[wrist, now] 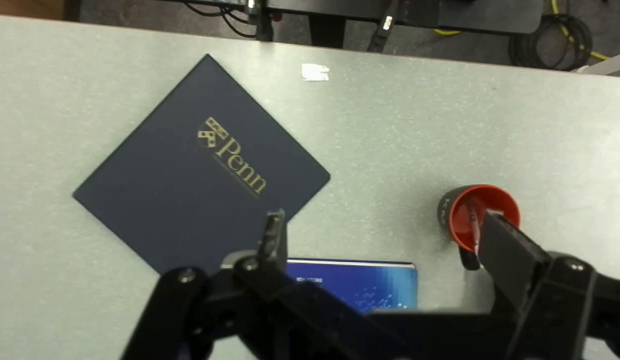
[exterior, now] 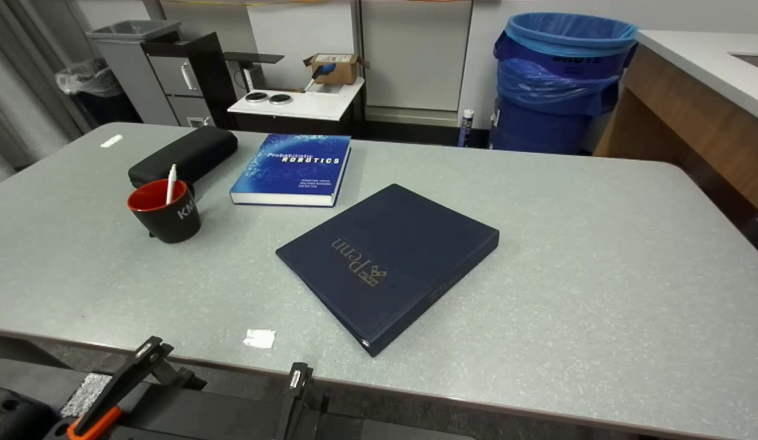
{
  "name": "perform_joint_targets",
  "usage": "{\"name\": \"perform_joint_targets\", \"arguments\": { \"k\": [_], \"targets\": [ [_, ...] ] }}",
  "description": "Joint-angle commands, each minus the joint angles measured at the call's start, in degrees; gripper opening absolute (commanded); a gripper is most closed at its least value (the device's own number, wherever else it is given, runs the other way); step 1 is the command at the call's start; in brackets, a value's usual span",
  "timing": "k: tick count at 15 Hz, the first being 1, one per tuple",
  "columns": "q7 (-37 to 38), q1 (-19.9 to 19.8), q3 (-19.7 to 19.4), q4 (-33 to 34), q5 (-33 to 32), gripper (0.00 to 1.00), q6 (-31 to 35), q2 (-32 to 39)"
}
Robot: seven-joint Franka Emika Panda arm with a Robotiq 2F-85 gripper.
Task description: Place the marker on the table
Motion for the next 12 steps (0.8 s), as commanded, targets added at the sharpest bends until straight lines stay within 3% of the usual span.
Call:
{"name": "perform_joint_targets", "arguments": {
  "k": [1, 4, 5, 12],
  "targets": [
    [0.5, 2.1, 0.7, 6.7, 4.2, 1.00, 1.4, 10.3],
    [2.4, 3.7, 1.5, 8.9, 2.7, 1.00, 2.9, 14.6],
    [0.6, 3.2, 1.0, 5.2, 2.7, 1.00, 3.4, 11.8],
    [2.4, 4.1, 1.1, 7.1, 2.4, 1.00, 4.8, 15.0]
  ]
}}
